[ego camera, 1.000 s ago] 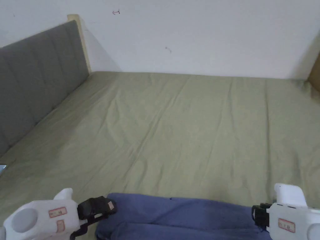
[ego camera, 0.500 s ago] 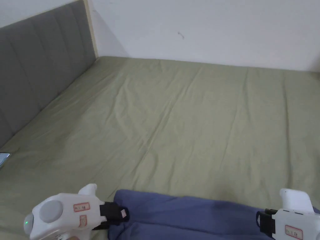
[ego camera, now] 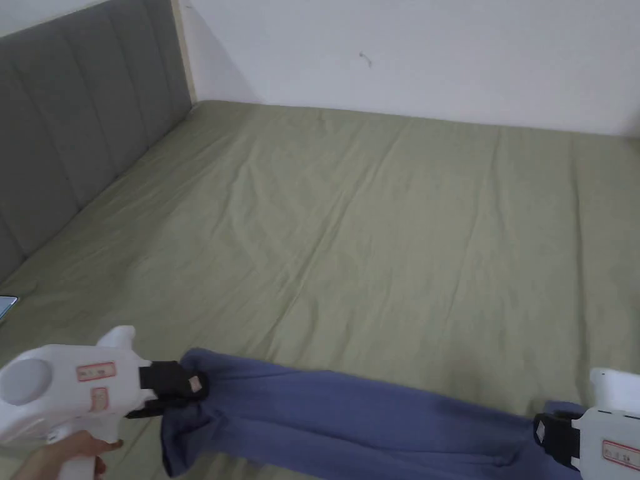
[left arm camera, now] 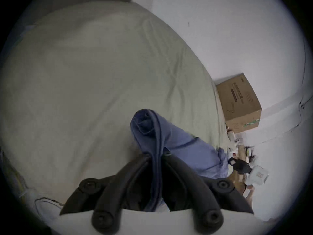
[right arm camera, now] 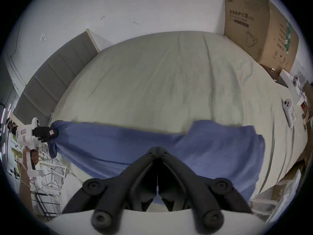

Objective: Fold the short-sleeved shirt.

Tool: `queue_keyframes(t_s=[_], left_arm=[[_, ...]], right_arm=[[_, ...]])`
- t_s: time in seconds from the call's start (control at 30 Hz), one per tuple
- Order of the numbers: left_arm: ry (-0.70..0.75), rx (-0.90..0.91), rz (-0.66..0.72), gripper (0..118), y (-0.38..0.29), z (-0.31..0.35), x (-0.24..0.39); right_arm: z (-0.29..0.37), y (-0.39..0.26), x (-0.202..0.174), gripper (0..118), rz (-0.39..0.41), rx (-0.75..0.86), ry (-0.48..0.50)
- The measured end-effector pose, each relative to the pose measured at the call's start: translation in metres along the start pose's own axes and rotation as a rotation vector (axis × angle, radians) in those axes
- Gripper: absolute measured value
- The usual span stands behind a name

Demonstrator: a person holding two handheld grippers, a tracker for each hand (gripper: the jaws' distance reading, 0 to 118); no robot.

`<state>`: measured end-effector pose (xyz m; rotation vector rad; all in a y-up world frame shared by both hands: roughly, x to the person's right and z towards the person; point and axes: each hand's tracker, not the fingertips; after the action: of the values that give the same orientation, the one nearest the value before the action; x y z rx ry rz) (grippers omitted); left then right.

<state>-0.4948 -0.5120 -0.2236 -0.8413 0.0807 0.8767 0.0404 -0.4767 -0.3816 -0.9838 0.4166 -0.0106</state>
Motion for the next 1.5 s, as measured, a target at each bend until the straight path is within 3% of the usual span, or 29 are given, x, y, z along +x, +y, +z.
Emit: queue_keyframes(t_s=[0.13,0.33,0.6,0.8,0.83,0.87,0.93,0.97,1.1,1.17,1.2,1.23,1.27,1.33,1.37,1.5], left_arm=[[0.175,0.038,-0.067,5,0.015,0.026,-0.003],[0.168,0.059,-0.102,5,0.008,0.037,0.032],[-0.019,-0.033,-0.403,5,-0.033,0.012,0.171],[-0.13,-0.167,-0.485,7,-0.079,-0.085,0.241],[-0.133,-0.198,-0.47,19,-0.089,-0.105,0.246],[-0.136,-0.237,-0.464,39,-0.095,-0.119,0.248],[-0.14,-0.341,-0.451,95,-0.108,-0.148,0.251],[-0.108,-0.348,-0.449,104,-0.112,-0.153,0.251],[-0.092,-0.276,-0.432,102,-0.101,-0.137,0.243],[-0.095,-0.214,-0.381,89,-0.089,-0.122,0.232],[-0.106,-0.17,-0.353,69,-0.082,-0.112,0.227],[-0.088,-0.139,-0.348,25,-0.078,-0.106,0.22],[-0.049,-0.13,-0.366,1,-0.076,-0.106,0.215],[0.146,-0.105,-0.422,1,-0.08,-0.119,0.208],[0.164,-0.124,-0.431,1,-0.082,-0.125,0.204],[0.07,-0.244,-0.382,1,-0.106,-0.147,0.201]], right_arm=[[0.004,0.001,0.005,0,0.007,0.012,-0.01],[0.003,-0.003,0.017,0,-0.025,0.014,-0.007],[0.01,-0.011,0.025,0,0.001,0.041,-0.032],[0.016,-0.015,0.045,0,-0.037,0.063,-0.031],[0.017,-0.016,0.049,0,-0.05,0.061,-0.032],[0.017,-0.017,0.053,0,-0.06,0.058,-0.035],[0.017,-0.02,0.063,0,-0.088,0.055,-0.038],[0.017,-0.021,0.066,0,-0.1,0.053,-0.04],[0.022,-0.024,0.077,0,-0.109,0.056,-0.047],[0.023,-0.024,0.078,0,-0.094,0.059,-0.06],[0.024,-0.024,0.078,0,-0.09,0.063,-0.064],[0.024,-0.024,0.078,0,-0.089,0.067,-0.064],[0.025,-0.024,0.078,0,-0.089,0.071,-0.063],[0.026,-0.024,0.078,0,-0.093,0.078,-0.048],[0.026,-0.024,0.077,0,-0.092,0.078,-0.044],[0.025,-0.025,0.076,0,-0.088,0.08,-0.039]])
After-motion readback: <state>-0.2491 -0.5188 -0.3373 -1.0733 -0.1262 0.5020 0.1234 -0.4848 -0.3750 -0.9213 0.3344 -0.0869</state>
